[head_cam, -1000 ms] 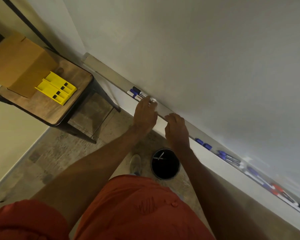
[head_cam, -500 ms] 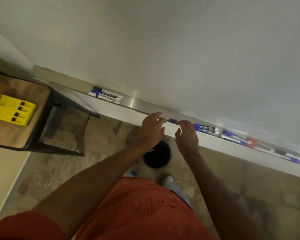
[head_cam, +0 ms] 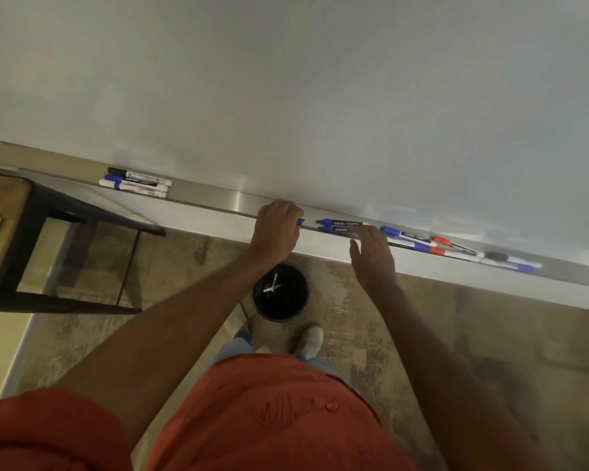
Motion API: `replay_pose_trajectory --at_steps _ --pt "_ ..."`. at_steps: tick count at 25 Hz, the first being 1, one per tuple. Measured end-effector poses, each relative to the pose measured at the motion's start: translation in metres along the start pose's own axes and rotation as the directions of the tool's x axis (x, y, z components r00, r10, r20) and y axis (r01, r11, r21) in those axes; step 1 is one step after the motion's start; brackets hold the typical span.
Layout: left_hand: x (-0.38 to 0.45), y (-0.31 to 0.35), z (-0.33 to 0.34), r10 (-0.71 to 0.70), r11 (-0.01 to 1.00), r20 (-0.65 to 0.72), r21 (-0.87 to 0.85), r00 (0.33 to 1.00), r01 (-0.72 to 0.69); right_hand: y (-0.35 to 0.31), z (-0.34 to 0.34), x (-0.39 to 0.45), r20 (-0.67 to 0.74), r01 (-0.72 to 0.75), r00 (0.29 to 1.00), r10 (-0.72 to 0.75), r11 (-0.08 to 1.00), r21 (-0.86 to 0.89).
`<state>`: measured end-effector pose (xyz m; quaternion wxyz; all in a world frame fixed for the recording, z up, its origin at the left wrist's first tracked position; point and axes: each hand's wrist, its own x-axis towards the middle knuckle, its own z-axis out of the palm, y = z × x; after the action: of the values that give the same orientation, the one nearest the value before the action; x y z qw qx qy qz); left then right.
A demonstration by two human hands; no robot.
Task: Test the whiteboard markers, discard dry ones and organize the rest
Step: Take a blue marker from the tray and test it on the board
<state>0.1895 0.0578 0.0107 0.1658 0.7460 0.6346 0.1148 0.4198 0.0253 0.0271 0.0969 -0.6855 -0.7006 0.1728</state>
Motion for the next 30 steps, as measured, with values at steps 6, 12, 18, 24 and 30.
replay_pose_trajectory --at_steps 6,12,18,24,30 --pt "0.011 0.008 0.016 -0.051 0.987 -0.001 0.154 0.999 0.050 0.013 -0.004 0.024 0.084 0.139 0.988 -0.131 0.986 -0.089" --pt "0.006 0.013 0.028 -0.086 0.966 -0.065 0.241 0.994 0.099 0.026 0.000 0.035 0.117 0.198 0.977 -0.179 0.965 -0.170" --pt "0.006 0.015 0.030 -0.131 0.942 -0.028 0.307 0.991 0.133 0.036 0.003 0.040 0.157 0.224 0.968 -0.197 0.958 -0.179" --pt "0.002 0.025 0.025 -0.143 0.929 -0.082 0.332 0.986 0.162 0.044 0.003 0.042 0.154 0.238 0.965 -0.213 0.956 -0.170" --pt "-0.005 0.049 0.016 -0.150 0.934 -0.155 0.303 0.976 0.191 0.053 -0.007 0.032 0.148 0.272 0.957 -0.250 0.951 -0.149"
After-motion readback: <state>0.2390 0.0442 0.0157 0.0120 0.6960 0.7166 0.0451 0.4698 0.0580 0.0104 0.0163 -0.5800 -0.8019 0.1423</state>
